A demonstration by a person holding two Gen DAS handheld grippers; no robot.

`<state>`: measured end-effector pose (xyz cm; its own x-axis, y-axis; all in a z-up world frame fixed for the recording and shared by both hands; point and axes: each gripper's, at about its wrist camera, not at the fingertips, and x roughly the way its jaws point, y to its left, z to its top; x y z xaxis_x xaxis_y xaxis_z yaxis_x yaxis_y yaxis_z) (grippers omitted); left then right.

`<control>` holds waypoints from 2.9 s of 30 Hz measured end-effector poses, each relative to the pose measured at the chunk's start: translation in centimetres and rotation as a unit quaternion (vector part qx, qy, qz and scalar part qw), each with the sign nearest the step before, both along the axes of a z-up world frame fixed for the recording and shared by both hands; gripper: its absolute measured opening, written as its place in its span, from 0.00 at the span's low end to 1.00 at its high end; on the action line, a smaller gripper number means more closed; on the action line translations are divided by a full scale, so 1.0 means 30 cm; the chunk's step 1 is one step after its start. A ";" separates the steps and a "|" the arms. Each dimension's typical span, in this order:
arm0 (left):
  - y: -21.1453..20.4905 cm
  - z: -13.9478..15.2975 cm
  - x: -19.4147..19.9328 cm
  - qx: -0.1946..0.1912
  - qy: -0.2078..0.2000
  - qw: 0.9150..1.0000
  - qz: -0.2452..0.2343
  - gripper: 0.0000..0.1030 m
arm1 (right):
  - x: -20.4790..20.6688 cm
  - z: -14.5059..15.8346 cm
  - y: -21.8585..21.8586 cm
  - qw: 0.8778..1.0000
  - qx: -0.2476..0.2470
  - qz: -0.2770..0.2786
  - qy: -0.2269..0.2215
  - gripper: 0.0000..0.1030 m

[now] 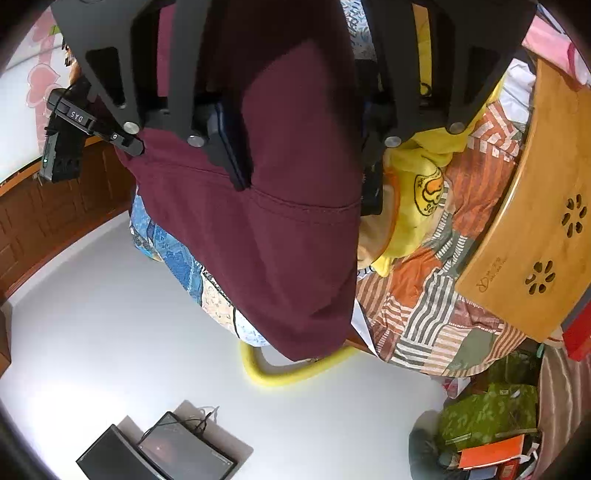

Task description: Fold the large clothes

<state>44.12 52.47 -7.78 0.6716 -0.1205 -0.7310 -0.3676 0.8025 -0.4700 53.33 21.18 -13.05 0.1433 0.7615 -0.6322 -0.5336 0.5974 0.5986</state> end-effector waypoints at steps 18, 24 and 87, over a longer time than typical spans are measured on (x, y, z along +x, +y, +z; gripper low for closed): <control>-0.371 0.390 -0.336 0.187 -0.052 0.981 0.021 0.61 | -0.443 0.425 -0.186 0.972 -0.085 -0.034 -0.217 0.61; -0.624 0.590 -0.604 0.256 -0.139 0.956 0.013 0.61 | -0.717 0.605 -0.333 0.955 -0.010 -0.054 -0.291 0.61; -1.164 0.500 -1.372 0.334 -0.288 0.889 0.122 1.00 | -1.451 0.591 -0.637 0.871 0.028 -0.150 -0.467 1.00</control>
